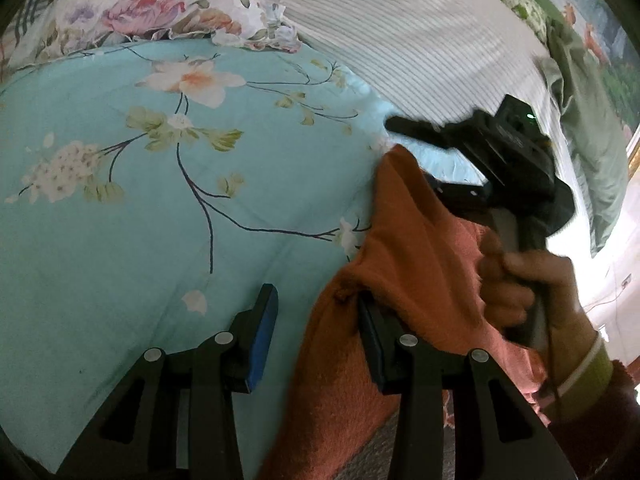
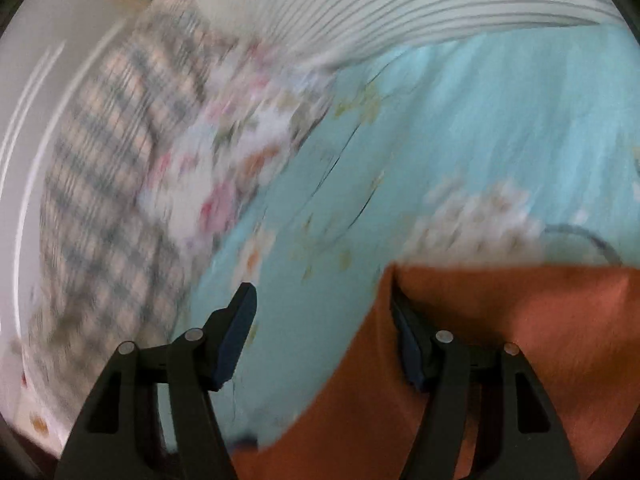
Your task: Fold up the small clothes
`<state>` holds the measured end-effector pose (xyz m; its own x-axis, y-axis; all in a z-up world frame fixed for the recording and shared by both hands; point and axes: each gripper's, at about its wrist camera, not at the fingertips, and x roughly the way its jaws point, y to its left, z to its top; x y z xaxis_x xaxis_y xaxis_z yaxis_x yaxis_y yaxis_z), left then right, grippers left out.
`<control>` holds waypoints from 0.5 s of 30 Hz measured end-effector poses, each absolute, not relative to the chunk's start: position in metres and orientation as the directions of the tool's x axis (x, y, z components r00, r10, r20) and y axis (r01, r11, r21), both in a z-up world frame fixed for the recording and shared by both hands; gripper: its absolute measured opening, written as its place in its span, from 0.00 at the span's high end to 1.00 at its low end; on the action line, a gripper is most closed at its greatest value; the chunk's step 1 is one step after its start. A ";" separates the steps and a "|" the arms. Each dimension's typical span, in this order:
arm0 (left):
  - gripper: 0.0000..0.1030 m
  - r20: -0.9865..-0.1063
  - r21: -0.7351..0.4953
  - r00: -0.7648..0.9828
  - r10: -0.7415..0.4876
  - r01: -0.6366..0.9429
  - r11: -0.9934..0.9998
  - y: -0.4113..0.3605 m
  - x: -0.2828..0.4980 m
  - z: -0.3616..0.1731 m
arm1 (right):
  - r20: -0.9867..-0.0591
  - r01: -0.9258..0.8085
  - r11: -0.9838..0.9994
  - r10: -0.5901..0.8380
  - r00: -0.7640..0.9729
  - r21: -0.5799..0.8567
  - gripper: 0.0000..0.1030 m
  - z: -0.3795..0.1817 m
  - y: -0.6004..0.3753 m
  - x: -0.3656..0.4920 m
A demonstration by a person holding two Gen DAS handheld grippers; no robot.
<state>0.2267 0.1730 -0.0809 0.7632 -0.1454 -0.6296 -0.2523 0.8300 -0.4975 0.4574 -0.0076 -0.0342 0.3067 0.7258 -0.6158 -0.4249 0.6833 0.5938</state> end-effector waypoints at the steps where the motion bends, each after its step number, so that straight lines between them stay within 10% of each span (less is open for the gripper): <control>1: 0.60 -0.630 -0.497 0.763 -0.144 -0.253 0.830 0.173 0.226 -0.081 | -0.606 -0.416 0.687 0.724 0.329 0.596 0.35 -0.031 -0.010 0.455; 15: 0.65 -0.673 -0.364 0.732 -0.105 -0.205 0.909 0.157 0.219 -0.045 | -0.630 -0.306 0.852 0.521 0.576 0.425 0.36 0.027 -0.132 0.314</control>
<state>0.2190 0.1567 -0.0452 0.7319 -0.1048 -0.6733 -0.2046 0.9087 -0.3638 0.3137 -0.1316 0.0268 0.5759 0.5212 -0.6297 -0.3062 0.8518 0.4250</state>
